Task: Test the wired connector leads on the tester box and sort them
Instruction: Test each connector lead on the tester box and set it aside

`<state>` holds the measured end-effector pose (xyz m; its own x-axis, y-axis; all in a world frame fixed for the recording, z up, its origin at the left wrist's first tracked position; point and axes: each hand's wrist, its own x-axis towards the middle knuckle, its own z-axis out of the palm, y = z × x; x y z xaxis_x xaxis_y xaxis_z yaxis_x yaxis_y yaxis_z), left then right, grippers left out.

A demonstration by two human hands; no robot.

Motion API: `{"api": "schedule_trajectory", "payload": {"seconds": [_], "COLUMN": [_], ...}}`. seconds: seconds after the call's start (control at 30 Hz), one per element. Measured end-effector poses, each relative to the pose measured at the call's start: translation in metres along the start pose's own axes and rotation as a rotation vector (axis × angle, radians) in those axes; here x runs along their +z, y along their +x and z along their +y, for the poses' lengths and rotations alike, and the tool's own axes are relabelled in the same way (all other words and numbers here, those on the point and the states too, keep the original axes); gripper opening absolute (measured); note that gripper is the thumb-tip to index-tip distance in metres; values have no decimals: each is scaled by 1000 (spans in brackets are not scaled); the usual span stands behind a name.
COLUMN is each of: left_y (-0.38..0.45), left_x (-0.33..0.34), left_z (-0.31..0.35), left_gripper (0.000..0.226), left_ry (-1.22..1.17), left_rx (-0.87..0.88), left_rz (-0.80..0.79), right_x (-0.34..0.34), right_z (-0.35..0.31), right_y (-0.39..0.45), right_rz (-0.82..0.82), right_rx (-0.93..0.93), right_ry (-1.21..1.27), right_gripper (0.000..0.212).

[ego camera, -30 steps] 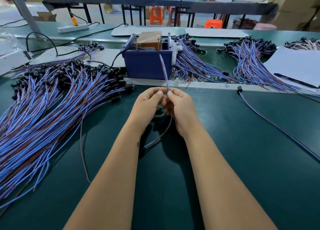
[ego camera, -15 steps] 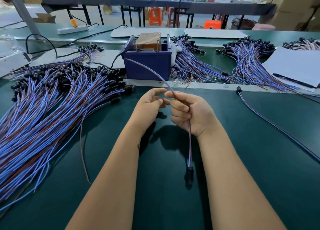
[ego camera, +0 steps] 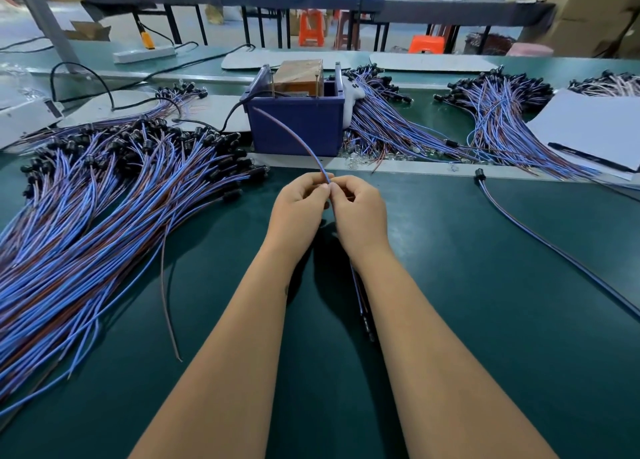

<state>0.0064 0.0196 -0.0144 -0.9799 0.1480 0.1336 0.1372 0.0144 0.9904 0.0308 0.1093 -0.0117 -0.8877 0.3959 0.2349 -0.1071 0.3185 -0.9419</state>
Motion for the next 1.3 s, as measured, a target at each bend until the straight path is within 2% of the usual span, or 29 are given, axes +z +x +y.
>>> {"api": "schedule_trajectory", "payload": {"seconds": [0.13, 0.27, 0.43, 0.77, 1.0, 1.3], "left_y": [2, 3, 3, 3, 4, 4], "left_x": [-4, -8, -9, -14, -21, -24], "left_z": [-1, -2, -1, -1, -1, 1], "left_gripper": [17, 12, 22, 22, 25, 25], "left_ry": [61, 96, 104, 303, 165, 137], "left_rx": [63, 44, 21, 45, -27, -46], "left_rz": [64, 125, 197, 246, 322, 351], "right_x": [-3, -4, -7, -8, -9, -8], "right_z": [-1, -2, -2, -3, -2, 1], "right_y": [1, -1, -1, -3, -1, 1], "right_rz": [-39, -58, 10, 31, 47, 91], "right_rx": [18, 5, 41, 85, 116, 110], "right_ry": [32, 30, 26, 79, 58, 71], "right_gripper": [15, 13, 14, 13, 16, 15]}}
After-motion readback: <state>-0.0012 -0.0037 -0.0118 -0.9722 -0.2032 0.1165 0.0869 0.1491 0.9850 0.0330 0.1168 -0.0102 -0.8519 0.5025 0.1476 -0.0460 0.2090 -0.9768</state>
